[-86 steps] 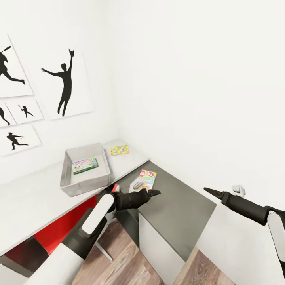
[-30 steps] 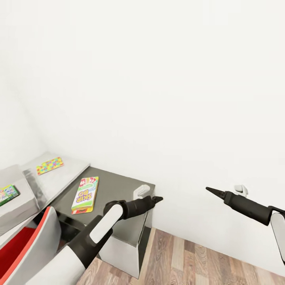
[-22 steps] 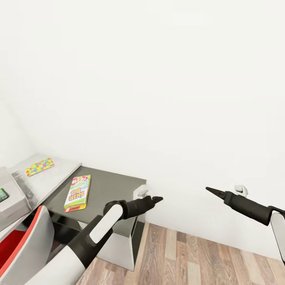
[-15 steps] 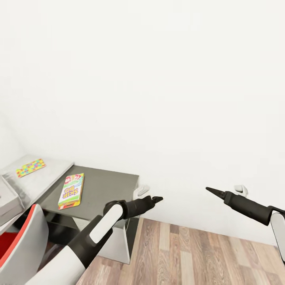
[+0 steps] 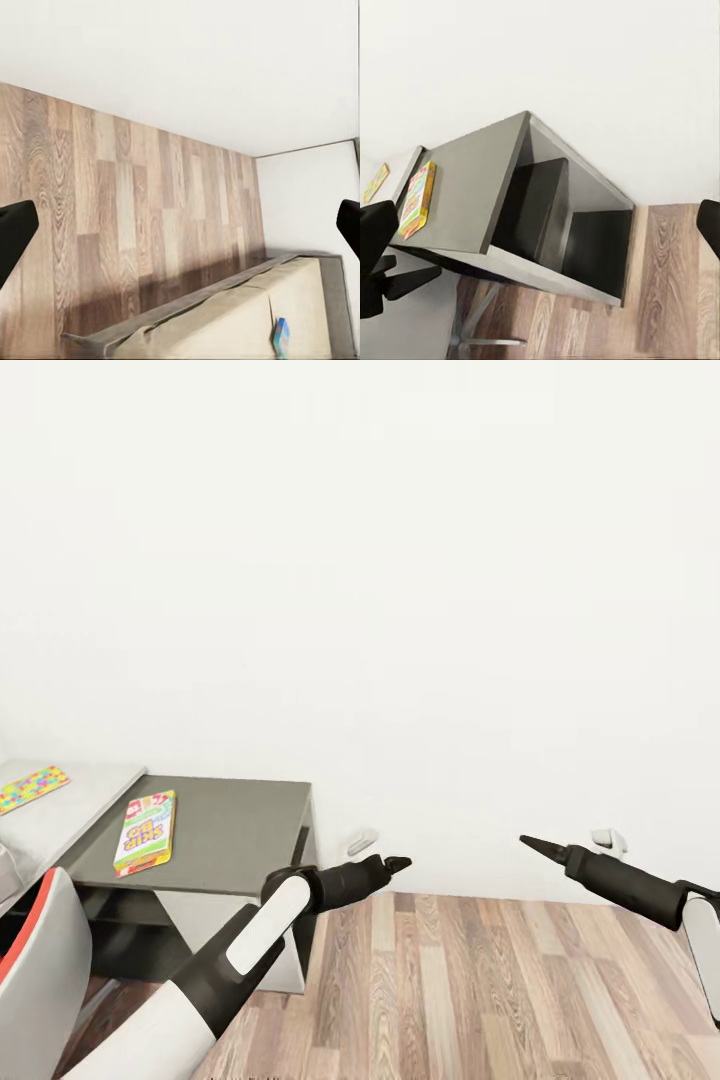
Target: Put all the toys in the child's room - the three board games (two on the bed and one on the table), the two jigsaw puzzles on the table, and the tennis ball on the table - inside the toy box on the table in the child's room.
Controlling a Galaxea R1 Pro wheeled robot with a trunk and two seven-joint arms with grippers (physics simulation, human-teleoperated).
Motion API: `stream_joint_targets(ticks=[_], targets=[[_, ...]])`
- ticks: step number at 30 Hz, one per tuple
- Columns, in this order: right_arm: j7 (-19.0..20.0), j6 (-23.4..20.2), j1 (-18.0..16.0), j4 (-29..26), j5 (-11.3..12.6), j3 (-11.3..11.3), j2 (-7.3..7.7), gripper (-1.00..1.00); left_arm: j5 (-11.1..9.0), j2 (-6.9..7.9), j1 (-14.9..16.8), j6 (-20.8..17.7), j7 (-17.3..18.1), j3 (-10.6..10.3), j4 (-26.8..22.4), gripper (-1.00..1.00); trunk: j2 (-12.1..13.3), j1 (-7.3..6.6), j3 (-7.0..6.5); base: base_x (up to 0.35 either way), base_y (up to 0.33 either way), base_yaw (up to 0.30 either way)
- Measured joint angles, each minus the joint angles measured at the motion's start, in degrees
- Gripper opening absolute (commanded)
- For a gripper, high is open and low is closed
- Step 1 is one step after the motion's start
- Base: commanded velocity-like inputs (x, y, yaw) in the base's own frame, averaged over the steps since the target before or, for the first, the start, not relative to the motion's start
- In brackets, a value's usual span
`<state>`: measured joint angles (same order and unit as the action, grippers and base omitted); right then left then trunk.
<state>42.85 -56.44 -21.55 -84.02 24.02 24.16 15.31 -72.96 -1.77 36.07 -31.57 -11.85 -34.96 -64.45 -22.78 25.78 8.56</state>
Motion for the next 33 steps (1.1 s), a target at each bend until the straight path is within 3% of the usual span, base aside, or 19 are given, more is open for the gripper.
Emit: stream_joint_targets(ticks=[18, 23, 26, 33], targets=[[-0.1, 0.0, 0.0, 0.0, -0.8, -0.1, -0.02, 1.00, 0.0, 0.00, 0.0, 0.0, 0.0, 0.0, 0.1, 1.00, 0.0, -0.01, 0.00, -0.314, 0.000, -0.245], [-0.3, 0.0, 0.0, 0.2, -1.1, -0.1, -0.03, 1.00, 0.0, 0.00, 0.0, 0.0, 0.0, 0.0, 0.2, 1.00, 0.0, -0.02, 0.00, -0.107, 0.000, -0.058], [-0.1, 0.3, 1.0, 1.2, -0.3, 0.9, -0.04, 1.00, 0.8, -0.96, -1.0, 0.2, -0.9, 0.3, -0.4, 1.00, 0.0, -0.04, 0.01, 0.000, 0.000, 0.000], [0.0, 0.2, 1.4, 2.2, -0.2, 2.2, -0.04, 1.00, 0.8, -1.05, -2.6, 0.1, -0.9, 0.3, -0.6, 1.00, 0.0, -0.03, 0.00, 0.000, 0.000, 0.000]])
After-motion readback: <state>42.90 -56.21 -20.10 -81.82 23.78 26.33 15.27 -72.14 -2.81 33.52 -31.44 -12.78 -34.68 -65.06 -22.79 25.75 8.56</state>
